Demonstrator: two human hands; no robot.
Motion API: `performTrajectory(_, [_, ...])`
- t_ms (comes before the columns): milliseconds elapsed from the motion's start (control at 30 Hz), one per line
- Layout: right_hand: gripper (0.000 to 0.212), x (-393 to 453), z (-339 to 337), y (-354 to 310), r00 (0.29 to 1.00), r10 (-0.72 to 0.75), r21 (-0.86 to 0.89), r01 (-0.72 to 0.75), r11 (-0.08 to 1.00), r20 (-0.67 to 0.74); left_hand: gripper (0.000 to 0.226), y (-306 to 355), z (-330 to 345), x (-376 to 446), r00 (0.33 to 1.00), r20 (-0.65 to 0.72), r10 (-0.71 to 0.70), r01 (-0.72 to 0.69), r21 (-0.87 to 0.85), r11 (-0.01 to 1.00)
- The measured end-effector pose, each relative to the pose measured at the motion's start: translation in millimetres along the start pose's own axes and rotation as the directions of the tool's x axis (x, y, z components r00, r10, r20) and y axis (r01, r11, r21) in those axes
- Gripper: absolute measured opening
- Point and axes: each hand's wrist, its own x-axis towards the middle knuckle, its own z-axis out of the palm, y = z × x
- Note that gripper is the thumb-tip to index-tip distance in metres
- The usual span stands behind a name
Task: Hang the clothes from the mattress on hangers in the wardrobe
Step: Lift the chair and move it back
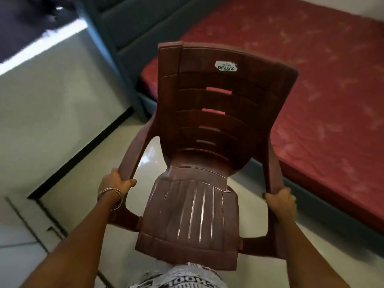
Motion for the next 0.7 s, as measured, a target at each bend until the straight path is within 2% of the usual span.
performTrajectory(133, [0.065,2.2,25.1,-85.5,0.975,-0.209,-0.096,0.216,0.972,0.076,0.057,-61.6,-18.5,-4.2,0.98,-0.054,-0.192,0.183,-0.13,0.974])
performTrajectory(267, [0.065,-7.9,59.3,-178.3,0.907,-0.397,-0.149,0.416,0.897,0.139,0.056,-106.0,-39.3,0.0,0.929,-0.097,-0.358,0.324,-0.256,0.911])
performTrajectory(467, [0.065,-24.1,127.8,-314.4,0.775,-0.573,-0.12,0.616,0.778,0.267,0.058,-159.5,-61.1,35.4,0.85,-0.107,-0.515,0.428,-0.43,0.795])
performTrajectory(700, [0.05,-44.1,225.0,-479.5,0.628,-0.671,-0.145,0.763,0.629,0.393,0.063,-213.3,-110.4,121.8,0.775,-0.055,-0.63,0.503,-0.55,0.667])
